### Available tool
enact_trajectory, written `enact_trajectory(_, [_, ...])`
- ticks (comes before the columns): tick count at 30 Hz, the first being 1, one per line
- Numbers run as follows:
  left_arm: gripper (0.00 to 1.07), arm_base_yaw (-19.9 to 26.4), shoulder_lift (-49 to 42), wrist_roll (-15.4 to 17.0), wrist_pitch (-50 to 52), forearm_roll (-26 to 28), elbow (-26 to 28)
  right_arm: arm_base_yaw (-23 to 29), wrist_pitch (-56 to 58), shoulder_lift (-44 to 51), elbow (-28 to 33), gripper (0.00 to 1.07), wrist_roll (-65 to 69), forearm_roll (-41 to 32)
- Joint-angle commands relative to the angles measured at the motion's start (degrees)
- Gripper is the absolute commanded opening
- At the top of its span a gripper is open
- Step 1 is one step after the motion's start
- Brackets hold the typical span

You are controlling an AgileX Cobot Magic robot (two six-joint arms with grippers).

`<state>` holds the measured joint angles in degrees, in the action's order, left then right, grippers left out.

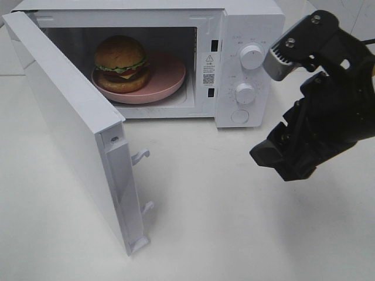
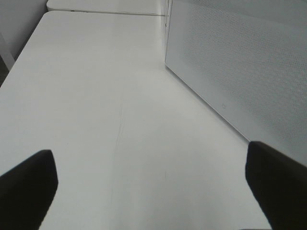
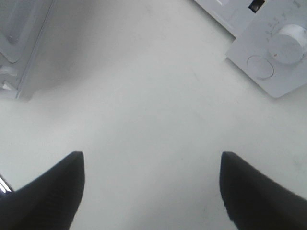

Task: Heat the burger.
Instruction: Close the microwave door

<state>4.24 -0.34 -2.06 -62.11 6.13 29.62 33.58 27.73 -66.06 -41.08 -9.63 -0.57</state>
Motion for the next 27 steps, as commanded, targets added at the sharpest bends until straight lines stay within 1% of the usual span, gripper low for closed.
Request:
enact_trajectory(1, [1.0,-0.3,-0.3,0.1,0.7,0.3,-0.1,-0.3,3.9,2.8,0.2,0.76,1.8,-0.2])
enact_trajectory(2, [1.0,-0.3,-0.3,0.1,0.7,0.3,-0.1,-0.3,6.5,4.4,0.2,0.76,2.0,-0.2])
enact_trajectory(11, [1.0,-0.3,-0.3,0.1,0.7,0.3,-0.1,-0.3,15.5,10.7,0.2,0.76,4.0,-0.2])
enact_trajectory(19, [1.0,-0.3,-0.3,0.1,0.7,0.3,-0.1,-0.3,19.1,14.4,0.2,0.76,6.0,-0.2])
enact_trajectory(22, [1.0,-0.3,-0.3,0.1,0.7,0.3,-0.1,-0.3,20.6,17.0,0.2,0.76,6.7,-0.1])
enact_trajectory(24, [1.0,-0.3,-0.3,0.1,0.7,0.3,-0.1,-0.3,21.8,20.9,0.2,0.76,7.7,0.6])
enact_trajectory(27, [1.0,-0.3,-0.3,0.1,0.7,0.3,-0.1,-0.8,22.0,21.7,0.2,0.76,8.0,0.6])
